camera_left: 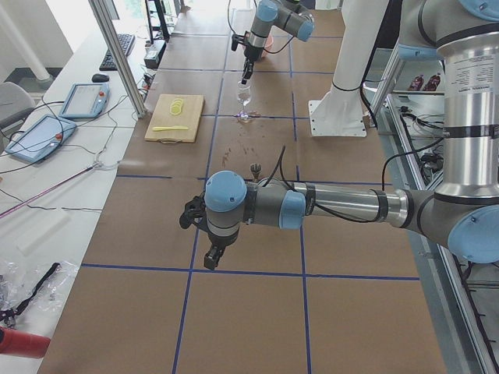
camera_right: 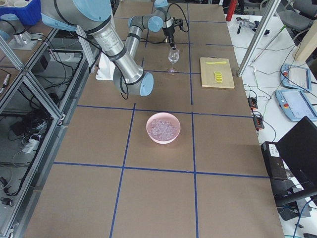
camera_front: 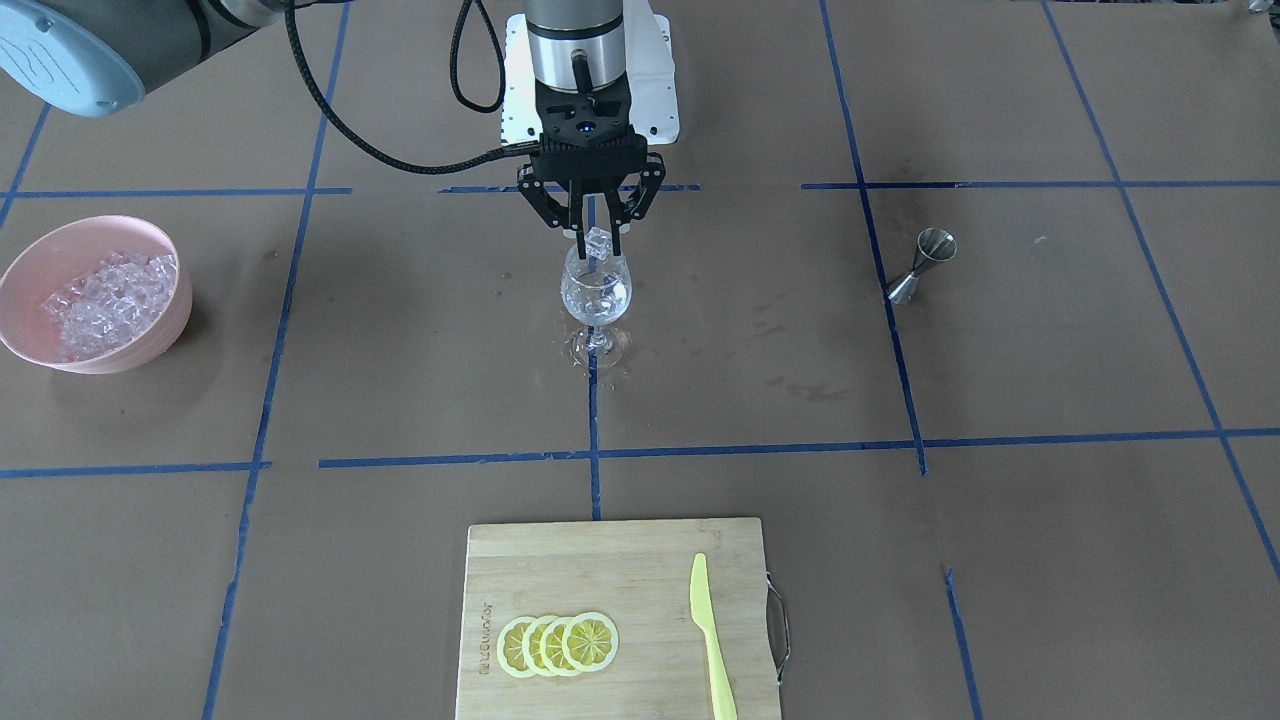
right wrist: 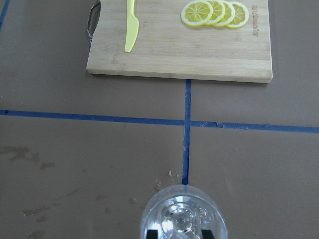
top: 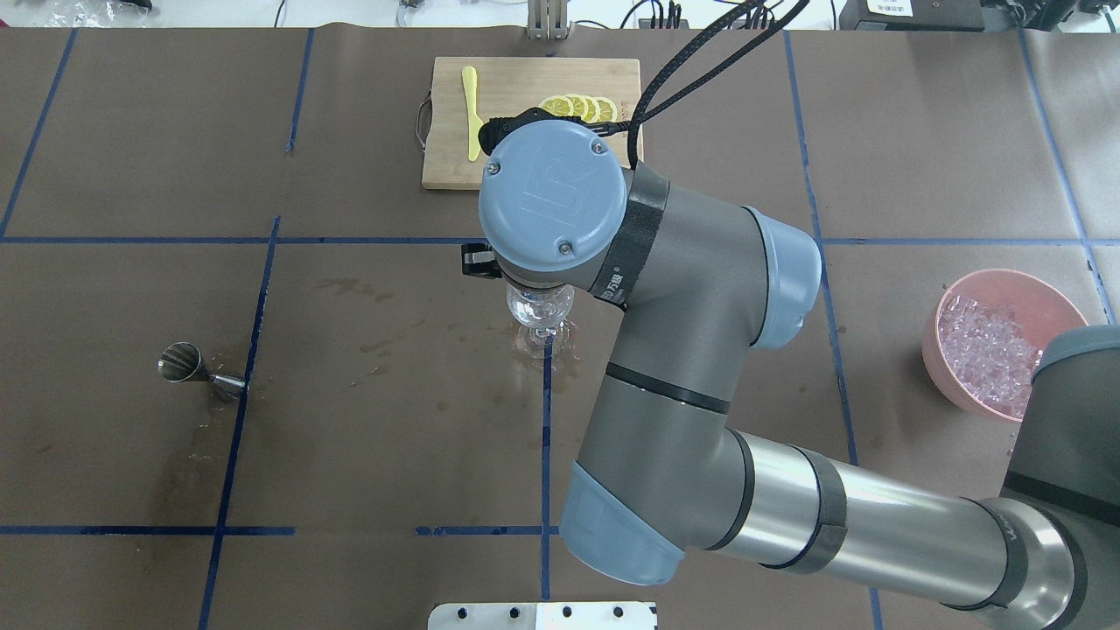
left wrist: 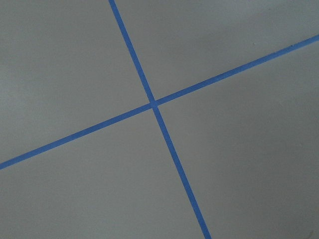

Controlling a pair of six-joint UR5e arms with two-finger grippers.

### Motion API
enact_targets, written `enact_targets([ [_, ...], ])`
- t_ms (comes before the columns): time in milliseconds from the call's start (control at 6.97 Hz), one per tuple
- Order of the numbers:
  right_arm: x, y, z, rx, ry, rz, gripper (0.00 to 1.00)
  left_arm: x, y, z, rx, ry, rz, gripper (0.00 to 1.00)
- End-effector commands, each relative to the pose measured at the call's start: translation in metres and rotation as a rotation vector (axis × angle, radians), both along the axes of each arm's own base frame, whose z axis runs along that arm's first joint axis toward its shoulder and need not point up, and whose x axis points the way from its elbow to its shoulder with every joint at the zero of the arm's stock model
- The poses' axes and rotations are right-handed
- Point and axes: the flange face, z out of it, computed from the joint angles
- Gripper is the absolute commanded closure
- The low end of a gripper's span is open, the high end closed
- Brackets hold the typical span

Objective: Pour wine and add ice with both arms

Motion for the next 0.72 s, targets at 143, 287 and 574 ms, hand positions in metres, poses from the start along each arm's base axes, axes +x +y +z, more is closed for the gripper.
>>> enact_targets([
  [143, -0.003, 0.005, -0.001, -0.008, -0.003, -0.017, 0.0, 0.0, 0.0, 0.001, -0.002, -0.001, 0.0, 0.0],
  [287, -0.002, 0.005, -0.001, -0.008, -0.006, -0.017, 0.0, 0.0, 0.0, 0.001, -0.001, 0.001, 0.0, 0.0],
  [574, 0.021, -0.014, 0.003, -0.059, -0.018, -0.028, 0.0, 0.0, 0.0, 0.0, -0.002, -0.006, 0.0, 0.0],
])
